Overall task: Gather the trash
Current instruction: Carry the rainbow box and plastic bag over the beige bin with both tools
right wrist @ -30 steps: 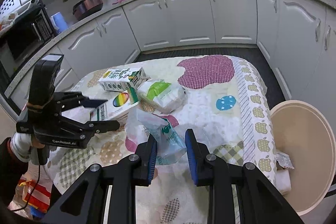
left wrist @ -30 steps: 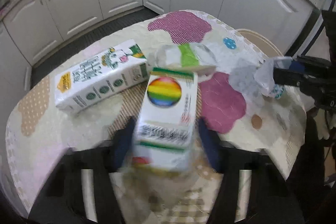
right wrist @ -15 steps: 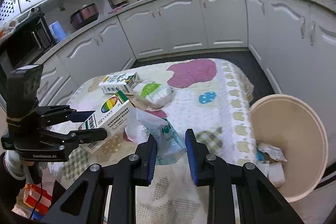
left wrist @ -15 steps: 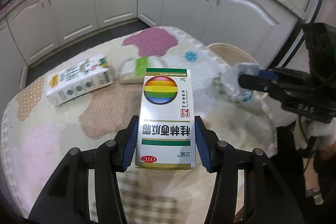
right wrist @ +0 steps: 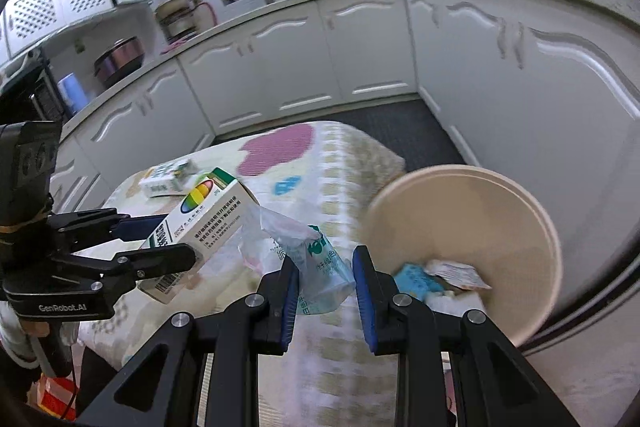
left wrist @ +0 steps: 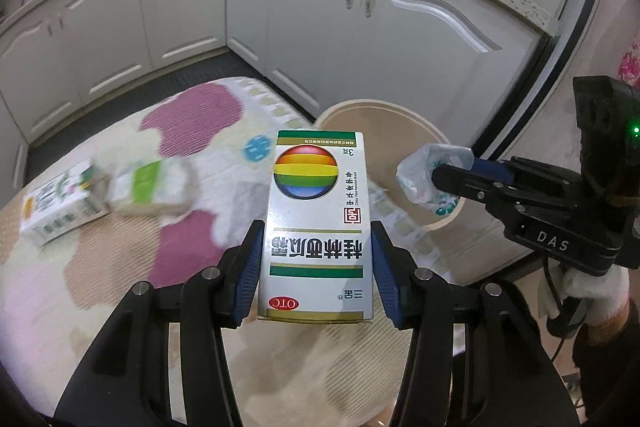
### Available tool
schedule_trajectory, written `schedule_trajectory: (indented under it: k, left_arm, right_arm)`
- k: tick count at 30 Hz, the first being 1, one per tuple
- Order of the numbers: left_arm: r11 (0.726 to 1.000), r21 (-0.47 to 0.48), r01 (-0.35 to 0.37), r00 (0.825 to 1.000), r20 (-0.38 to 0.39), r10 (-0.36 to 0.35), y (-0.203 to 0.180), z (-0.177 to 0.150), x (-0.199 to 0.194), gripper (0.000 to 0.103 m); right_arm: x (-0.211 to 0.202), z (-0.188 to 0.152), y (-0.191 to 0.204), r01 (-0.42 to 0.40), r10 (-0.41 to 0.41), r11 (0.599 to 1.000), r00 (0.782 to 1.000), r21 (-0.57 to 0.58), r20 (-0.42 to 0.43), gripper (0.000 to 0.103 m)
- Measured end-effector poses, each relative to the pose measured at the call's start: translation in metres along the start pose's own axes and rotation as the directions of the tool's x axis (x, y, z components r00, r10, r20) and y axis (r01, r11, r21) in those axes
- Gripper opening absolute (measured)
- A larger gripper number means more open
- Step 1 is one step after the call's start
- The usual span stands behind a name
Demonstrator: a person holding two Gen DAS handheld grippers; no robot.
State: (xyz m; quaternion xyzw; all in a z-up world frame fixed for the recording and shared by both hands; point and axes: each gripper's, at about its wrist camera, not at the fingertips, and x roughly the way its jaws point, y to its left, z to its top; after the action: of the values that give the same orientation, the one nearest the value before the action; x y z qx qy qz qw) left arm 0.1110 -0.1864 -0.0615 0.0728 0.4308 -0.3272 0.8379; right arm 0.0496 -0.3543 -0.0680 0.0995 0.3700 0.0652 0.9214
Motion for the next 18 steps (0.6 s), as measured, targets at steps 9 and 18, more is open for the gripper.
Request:
schedule_trajectory:
  k: [9, 18]
  left_arm:
    - [0.999, 0.028, 0.032, 0.999, -0.013, -0.032, -0.04, 0.025, 0.035, 0.049]
    - [0.999, 0.028, 0.042, 0.999, -0.015, -0.042, -0.055, 0.039, 0.054, 0.049]
  right_arm:
    - [-0.005, -0.006, -0.053, 0.072, -0.072, 0.993, 0.997, 0.091, -0.005, 0.025]
    - [-0.01, -0.008, -0.077, 0.102, -0.103, 0.984, 0.995, 0.148, 0.0, 0.025]
